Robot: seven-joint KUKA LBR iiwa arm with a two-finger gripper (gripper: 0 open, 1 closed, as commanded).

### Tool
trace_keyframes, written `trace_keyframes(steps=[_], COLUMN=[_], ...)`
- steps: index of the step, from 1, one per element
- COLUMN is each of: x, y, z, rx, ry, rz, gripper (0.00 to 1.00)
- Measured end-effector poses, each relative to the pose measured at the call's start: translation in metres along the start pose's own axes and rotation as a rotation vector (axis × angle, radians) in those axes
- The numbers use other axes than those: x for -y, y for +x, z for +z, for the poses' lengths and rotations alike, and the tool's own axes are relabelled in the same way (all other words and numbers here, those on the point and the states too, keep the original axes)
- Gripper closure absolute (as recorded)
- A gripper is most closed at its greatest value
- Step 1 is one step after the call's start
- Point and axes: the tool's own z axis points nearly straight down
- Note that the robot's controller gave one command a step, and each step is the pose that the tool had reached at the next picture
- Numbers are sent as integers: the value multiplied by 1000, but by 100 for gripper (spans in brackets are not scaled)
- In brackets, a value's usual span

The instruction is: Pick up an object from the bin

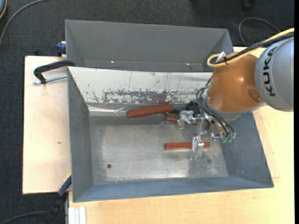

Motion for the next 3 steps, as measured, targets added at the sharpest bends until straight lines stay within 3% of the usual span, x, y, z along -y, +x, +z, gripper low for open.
trace_keyframes(steps=[1,2,3], x=[8,8,-28], y=[18,16,25], z=[55,52,-92], rx=[-3,4,15], ry=[-3,-3,-1], rz=[50,49,-2], gripper=[0,100,100])
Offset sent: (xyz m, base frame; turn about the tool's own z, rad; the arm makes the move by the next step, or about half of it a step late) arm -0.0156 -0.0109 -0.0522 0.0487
